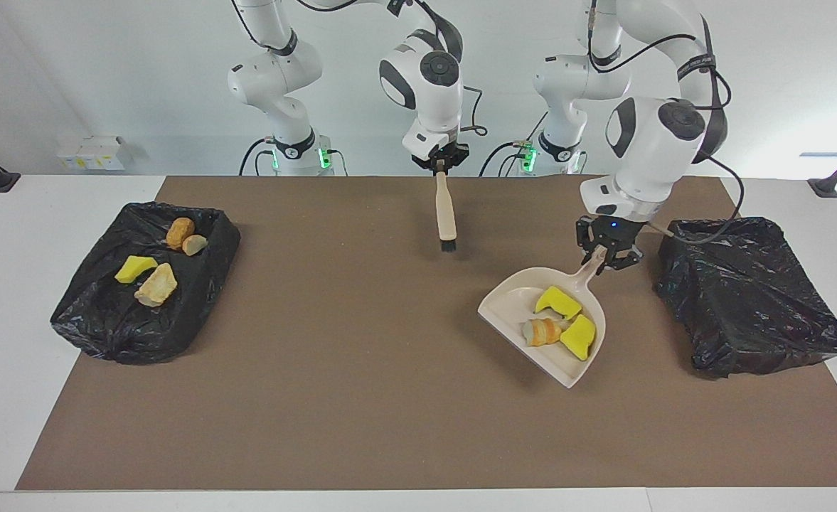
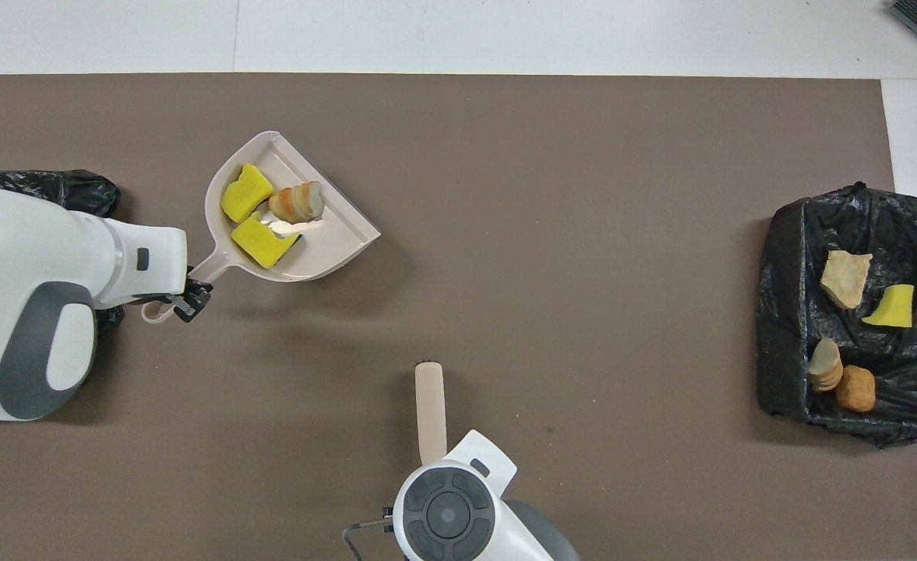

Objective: Sweep and dump trash in bin
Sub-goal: 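Carry the loaded dustpan to the bag nearest the left gripper and tip it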

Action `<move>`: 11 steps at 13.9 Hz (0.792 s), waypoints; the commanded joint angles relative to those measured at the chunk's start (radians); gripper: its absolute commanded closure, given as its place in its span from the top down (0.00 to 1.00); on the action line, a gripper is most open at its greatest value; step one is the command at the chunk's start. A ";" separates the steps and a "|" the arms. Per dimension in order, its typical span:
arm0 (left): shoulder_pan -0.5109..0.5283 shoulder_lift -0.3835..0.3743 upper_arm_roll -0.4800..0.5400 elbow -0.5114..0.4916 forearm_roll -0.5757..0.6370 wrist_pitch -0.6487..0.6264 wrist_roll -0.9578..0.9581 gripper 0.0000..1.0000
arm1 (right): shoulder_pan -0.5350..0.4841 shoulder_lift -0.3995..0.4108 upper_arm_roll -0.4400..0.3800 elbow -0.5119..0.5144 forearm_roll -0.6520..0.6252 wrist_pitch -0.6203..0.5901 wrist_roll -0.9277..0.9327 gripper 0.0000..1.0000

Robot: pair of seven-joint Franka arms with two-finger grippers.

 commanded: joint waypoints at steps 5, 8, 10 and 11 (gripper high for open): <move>0.250 -0.003 -0.006 0.142 -0.016 -0.182 0.023 0.00 | 0.037 0.064 -0.003 -0.010 -0.113 0.064 0.099 0.00; 0.418 0.011 -0.006 0.183 -0.014 -0.185 0.280 0.00 | 0.037 0.092 -0.004 -0.005 -0.116 0.068 0.102 0.00; 0.503 0.011 0.007 0.191 0.007 -0.184 0.435 0.00 | 0.037 0.110 -0.004 0.007 -0.149 0.065 0.118 0.00; 0.532 0.013 0.018 0.202 0.031 -0.178 0.491 0.00 | 0.037 0.115 -0.004 0.025 -0.156 0.049 0.121 0.45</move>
